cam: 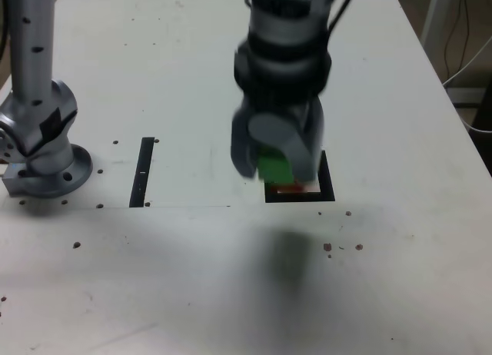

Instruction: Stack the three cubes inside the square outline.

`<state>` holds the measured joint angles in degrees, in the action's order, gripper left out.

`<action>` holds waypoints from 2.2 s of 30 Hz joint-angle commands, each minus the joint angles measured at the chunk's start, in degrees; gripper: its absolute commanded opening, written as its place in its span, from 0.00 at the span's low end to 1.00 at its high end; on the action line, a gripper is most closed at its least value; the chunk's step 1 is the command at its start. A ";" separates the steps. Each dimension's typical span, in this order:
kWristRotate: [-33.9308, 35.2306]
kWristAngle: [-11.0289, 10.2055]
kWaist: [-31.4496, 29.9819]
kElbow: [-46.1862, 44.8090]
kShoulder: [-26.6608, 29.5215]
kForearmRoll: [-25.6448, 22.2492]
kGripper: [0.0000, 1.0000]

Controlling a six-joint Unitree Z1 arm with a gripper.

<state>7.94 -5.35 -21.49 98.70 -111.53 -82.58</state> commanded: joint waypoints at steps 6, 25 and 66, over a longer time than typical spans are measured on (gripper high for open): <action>-3.07 0.45 9.04 5.00 0.66 -4.33 0.24; -4.82 -0.40 15.17 0.08 -2.11 -1.51 0.24; -4.23 1.12 13.60 -1.86 -3.48 2.74 0.64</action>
<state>3.64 -4.40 -7.86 97.10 -114.80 -80.22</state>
